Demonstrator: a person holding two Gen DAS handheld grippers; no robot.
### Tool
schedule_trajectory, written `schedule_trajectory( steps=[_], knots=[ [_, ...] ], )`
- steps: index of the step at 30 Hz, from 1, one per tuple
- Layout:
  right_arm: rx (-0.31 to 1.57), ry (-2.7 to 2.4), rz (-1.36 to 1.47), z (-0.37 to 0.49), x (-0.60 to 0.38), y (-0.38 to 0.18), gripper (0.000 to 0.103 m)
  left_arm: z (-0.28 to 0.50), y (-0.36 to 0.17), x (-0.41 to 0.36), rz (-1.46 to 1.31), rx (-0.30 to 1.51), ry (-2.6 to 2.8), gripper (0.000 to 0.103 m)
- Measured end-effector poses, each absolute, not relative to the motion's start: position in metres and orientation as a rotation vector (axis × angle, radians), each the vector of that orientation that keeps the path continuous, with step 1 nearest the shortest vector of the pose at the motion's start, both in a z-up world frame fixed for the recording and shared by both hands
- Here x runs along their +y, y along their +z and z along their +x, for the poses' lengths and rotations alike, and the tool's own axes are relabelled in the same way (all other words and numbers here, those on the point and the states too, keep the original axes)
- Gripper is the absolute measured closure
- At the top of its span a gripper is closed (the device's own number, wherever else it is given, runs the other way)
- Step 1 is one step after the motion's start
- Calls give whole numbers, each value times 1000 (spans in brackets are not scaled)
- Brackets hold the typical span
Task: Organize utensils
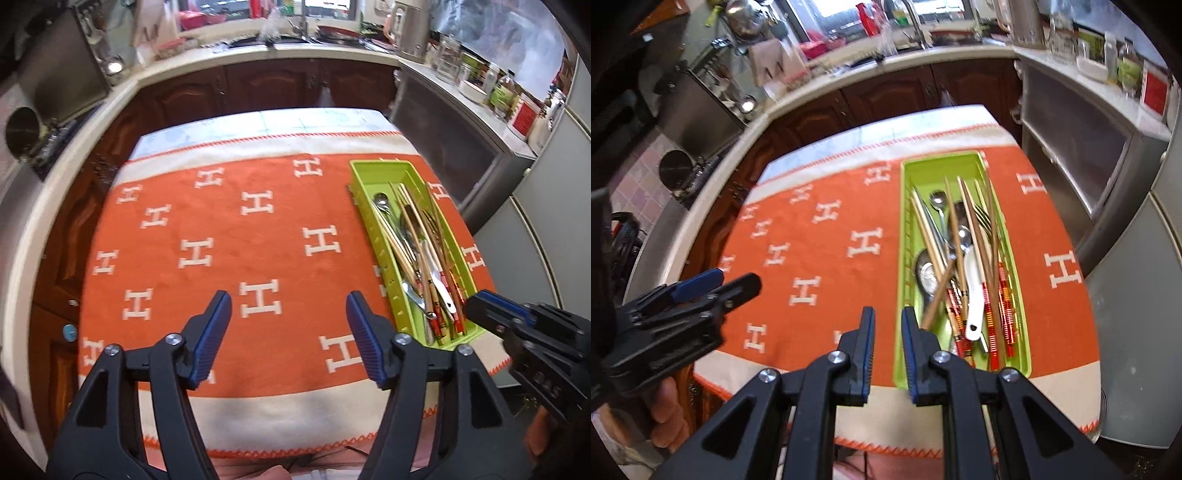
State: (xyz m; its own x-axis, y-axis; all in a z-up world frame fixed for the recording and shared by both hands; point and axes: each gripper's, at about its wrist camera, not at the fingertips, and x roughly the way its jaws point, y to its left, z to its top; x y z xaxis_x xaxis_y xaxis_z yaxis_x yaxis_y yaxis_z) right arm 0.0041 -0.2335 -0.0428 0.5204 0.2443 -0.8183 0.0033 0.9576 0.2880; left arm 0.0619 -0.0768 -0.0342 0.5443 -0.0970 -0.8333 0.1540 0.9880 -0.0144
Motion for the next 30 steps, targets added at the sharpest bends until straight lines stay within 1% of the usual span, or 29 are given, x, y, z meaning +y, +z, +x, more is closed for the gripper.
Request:
schedule_trajectory(
  steps=[3,5,7,8,9,10,12,21,30],
  knots=[
    [973,165,256,-5,-224,-22,89,50,-17,-68,44,924,-126,36],
    [947,181,256,-11,-218,-8,87,41,-6,-62,31,881,-105,34],
    [921,182,266,-17,-213,3,78,32,4,-56,19,851,-91,32],
    [904,182,266,-20,-210,9,76,28,8,-54,14,837,-85,31],
    [879,178,261,-26,-207,16,71,24,11,-52,10,827,-82,30],
    [863,174,256,-29,-205,20,64,20,14,-49,3,817,-79,29],
    [825,165,246,-37,-199,28,55,13,18,-45,-14,808,-79,27],
    [793,148,182,-50,-182,33,54,-5,21,-35,-34,818,-62,27],
    [823,151,166,-49,-172,27,54,-14,23,-39,7,785,-58,27]
  ],
)
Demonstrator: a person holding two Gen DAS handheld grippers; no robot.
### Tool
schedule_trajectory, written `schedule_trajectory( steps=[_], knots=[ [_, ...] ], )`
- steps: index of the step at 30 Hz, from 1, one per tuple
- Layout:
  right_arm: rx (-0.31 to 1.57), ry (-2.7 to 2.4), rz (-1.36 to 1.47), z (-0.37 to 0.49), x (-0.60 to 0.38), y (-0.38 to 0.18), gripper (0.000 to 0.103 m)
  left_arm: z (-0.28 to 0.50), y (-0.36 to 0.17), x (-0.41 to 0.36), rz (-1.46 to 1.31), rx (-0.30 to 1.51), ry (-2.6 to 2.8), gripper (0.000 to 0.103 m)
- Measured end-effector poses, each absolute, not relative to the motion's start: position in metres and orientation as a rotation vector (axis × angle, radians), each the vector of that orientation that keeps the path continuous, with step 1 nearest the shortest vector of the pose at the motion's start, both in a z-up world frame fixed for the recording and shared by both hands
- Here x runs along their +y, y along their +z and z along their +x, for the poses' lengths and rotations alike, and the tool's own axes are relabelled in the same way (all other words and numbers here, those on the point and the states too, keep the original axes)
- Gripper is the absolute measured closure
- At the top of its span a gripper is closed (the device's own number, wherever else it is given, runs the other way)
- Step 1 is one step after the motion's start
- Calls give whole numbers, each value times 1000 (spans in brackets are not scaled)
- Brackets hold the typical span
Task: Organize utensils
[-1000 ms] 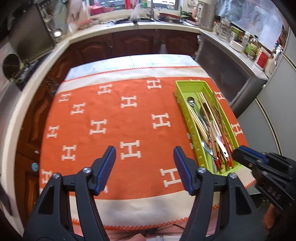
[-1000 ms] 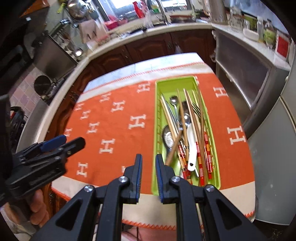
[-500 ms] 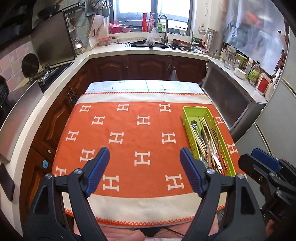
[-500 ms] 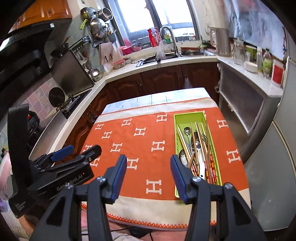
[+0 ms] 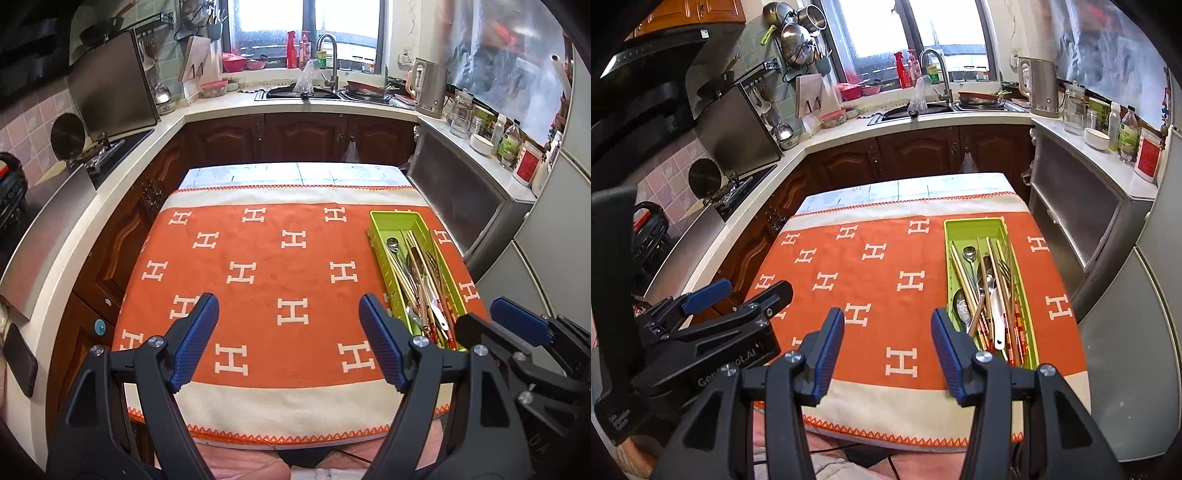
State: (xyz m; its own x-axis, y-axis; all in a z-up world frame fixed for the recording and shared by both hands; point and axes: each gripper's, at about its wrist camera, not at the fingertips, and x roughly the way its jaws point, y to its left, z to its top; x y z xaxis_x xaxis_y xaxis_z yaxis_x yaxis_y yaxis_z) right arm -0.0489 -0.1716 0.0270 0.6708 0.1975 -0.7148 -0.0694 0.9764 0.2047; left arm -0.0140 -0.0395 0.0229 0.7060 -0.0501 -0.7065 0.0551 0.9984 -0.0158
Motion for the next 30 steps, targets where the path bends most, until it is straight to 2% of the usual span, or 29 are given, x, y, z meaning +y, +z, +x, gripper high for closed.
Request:
schedule_trajectory(
  steps=[30],
  knots=[
    [836,135,184,-53,-167,23,54,-13,15,-37,14,800,-61,27]
  ],
)
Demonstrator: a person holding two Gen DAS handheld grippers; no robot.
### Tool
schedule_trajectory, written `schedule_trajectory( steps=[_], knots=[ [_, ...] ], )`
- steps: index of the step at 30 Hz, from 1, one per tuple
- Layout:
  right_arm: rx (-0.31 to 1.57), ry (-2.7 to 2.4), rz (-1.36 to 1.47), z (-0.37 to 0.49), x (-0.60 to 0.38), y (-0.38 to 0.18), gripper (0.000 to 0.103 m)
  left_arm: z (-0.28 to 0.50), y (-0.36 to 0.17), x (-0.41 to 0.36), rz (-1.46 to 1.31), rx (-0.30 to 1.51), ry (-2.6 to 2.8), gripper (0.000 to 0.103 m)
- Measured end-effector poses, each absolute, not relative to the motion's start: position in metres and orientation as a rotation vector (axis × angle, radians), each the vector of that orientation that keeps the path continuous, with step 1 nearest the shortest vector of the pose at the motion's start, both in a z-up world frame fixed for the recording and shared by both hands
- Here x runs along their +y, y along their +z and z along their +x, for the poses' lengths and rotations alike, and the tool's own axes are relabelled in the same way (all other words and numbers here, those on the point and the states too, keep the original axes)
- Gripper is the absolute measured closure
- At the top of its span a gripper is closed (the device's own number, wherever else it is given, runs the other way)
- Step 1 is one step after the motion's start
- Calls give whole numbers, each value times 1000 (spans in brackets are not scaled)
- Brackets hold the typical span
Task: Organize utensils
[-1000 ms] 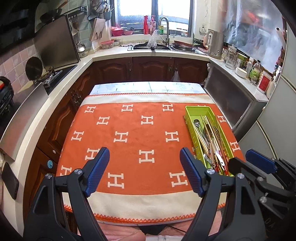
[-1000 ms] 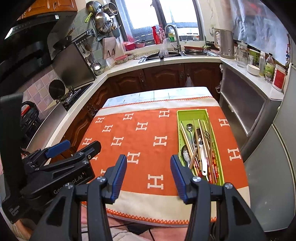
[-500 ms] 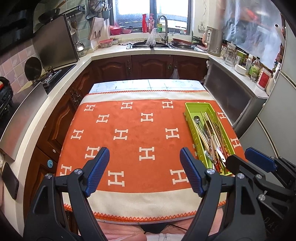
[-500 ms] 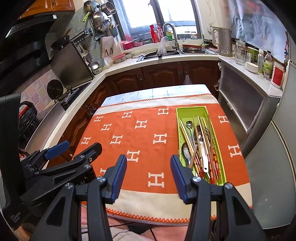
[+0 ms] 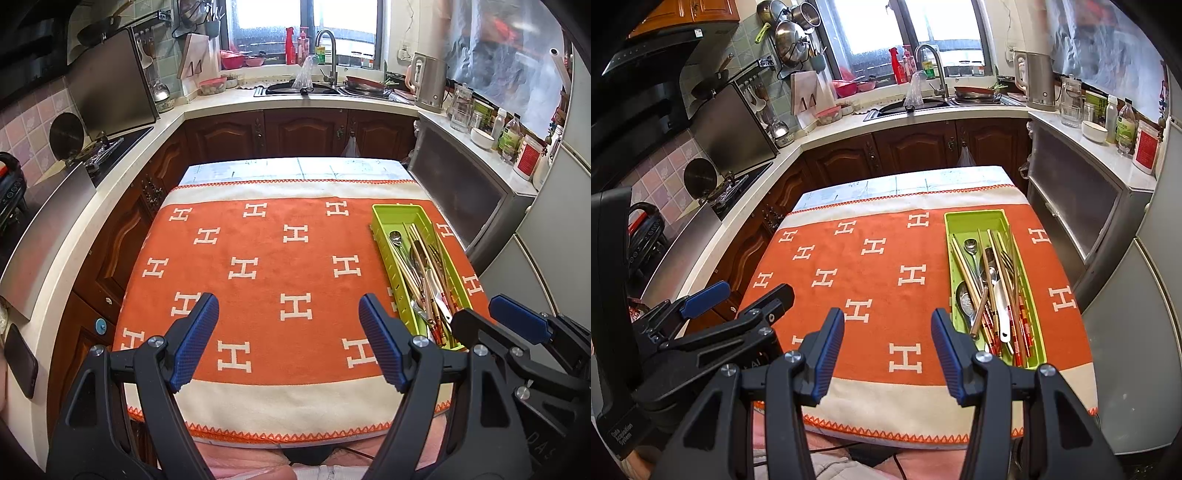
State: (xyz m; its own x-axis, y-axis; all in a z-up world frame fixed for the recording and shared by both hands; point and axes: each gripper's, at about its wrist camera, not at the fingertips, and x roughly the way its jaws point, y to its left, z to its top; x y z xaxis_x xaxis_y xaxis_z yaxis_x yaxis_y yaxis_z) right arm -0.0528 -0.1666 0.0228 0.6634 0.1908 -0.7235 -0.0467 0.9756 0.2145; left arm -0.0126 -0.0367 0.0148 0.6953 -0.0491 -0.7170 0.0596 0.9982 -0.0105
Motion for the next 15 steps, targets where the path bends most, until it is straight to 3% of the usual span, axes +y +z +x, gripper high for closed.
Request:
schedule_trajectory(
  steps=[15],
  knots=[
    [838,134,186,-52,-166,22,54,-8,13,-32,17,805,-58,27]
  ],
)
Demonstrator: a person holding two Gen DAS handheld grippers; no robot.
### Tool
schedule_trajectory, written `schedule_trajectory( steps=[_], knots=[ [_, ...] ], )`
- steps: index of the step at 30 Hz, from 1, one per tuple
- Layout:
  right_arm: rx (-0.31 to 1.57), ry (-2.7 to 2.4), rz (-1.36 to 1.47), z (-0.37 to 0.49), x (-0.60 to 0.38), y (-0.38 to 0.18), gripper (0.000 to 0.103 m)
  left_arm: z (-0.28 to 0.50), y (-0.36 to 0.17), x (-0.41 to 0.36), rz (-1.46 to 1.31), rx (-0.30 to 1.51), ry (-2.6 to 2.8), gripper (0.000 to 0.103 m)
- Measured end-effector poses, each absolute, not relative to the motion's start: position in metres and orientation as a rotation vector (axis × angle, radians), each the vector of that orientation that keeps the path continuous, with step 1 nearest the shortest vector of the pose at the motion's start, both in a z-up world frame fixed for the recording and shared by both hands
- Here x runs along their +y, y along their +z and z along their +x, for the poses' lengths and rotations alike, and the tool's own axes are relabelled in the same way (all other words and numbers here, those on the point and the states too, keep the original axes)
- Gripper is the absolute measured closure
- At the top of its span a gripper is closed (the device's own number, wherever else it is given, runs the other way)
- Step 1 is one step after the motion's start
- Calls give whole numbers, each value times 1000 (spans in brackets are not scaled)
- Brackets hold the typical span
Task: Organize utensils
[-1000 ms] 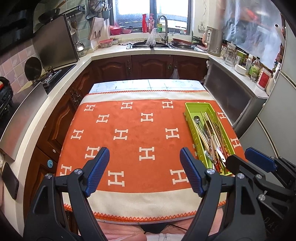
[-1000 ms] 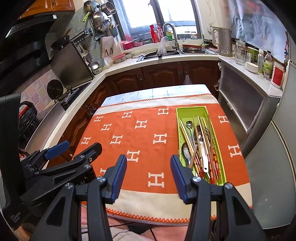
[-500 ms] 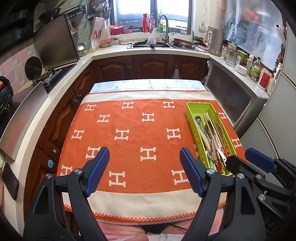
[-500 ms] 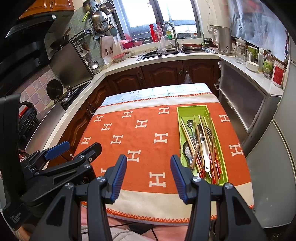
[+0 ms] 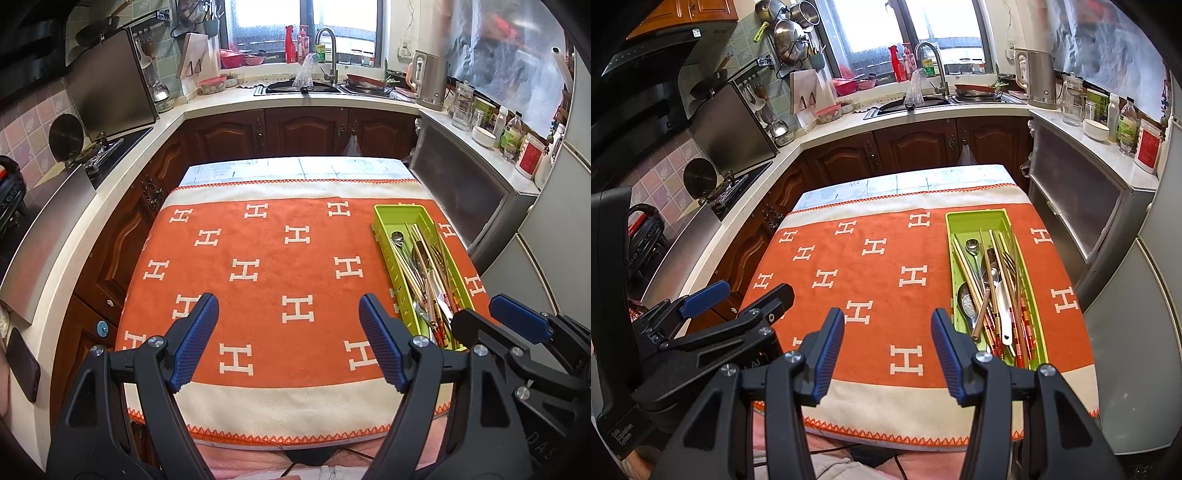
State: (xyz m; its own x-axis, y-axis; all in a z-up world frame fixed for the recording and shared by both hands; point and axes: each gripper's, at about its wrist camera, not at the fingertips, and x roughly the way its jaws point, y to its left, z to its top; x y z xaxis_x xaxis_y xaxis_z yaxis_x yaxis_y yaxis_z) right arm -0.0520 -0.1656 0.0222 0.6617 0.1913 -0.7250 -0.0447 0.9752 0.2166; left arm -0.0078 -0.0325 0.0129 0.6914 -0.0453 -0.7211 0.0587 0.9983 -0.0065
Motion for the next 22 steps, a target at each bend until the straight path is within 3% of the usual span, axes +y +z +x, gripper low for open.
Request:
schedule_trajectory(
  steps=[22],
  knots=[
    [858,142,203,-44,-162,14,54,2,7,-26,30,822,-56,27]
  ],
)
